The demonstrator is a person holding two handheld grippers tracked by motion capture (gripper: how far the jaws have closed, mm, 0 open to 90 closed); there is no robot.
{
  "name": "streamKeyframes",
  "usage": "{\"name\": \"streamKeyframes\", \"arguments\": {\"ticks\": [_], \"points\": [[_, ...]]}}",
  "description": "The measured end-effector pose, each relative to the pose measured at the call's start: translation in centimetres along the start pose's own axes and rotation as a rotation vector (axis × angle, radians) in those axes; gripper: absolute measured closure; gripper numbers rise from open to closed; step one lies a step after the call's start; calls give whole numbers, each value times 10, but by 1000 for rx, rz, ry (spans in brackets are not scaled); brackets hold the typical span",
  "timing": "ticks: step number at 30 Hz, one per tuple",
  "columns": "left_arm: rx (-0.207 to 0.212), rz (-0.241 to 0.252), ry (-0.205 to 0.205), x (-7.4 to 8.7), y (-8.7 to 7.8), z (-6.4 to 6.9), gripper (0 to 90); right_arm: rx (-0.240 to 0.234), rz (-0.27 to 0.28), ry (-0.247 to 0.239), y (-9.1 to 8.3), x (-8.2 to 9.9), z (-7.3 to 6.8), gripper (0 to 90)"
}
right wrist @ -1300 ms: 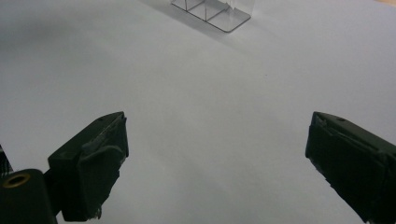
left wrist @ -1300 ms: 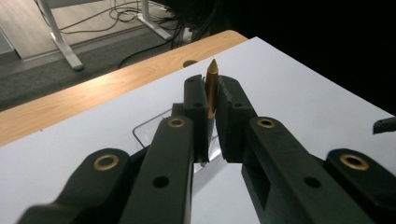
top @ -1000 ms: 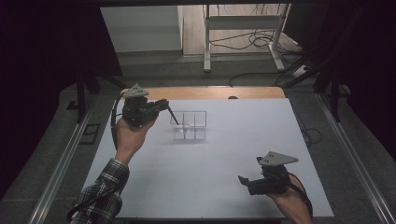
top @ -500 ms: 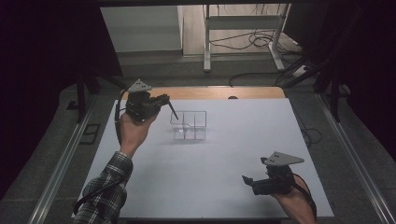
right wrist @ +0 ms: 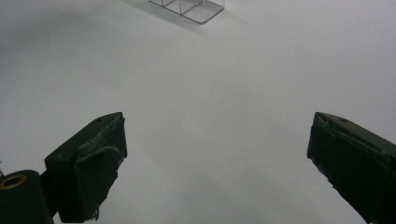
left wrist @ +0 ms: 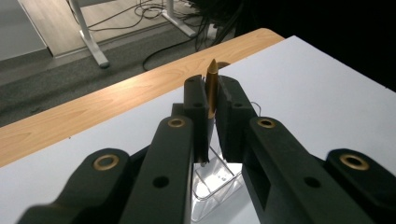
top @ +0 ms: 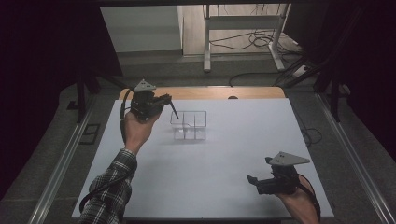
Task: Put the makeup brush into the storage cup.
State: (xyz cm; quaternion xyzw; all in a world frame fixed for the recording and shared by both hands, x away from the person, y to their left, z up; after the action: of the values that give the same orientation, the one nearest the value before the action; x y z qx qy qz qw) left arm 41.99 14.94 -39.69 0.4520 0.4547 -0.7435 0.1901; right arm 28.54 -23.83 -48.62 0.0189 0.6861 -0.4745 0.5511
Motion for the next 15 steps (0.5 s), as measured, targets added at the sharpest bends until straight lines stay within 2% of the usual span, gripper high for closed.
{"name": "streamKeyframes", "arguments": {"ticks": [3, 15], "points": [[-4, -5, 1, 1, 3, 0, 841, 23, 6, 2, -1, 0, 3, 29], [-6, -47, -12, 17, 24, -4, 841, 37, 4, 4, -2, 4, 6, 1]]}}
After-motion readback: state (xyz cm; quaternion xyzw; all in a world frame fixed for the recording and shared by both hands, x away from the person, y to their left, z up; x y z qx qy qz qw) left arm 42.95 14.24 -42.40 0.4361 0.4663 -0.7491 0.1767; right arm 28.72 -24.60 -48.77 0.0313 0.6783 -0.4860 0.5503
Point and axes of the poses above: each handheld gripper's, and its own axes: y roughly forward along the jaws, x roughly out of its underside, z roughly to its right, the point moved 4 cm from there along y, roughly forward along the jaws, and after that the axes turned 6 degrees about -y, right-handed, at the moved point
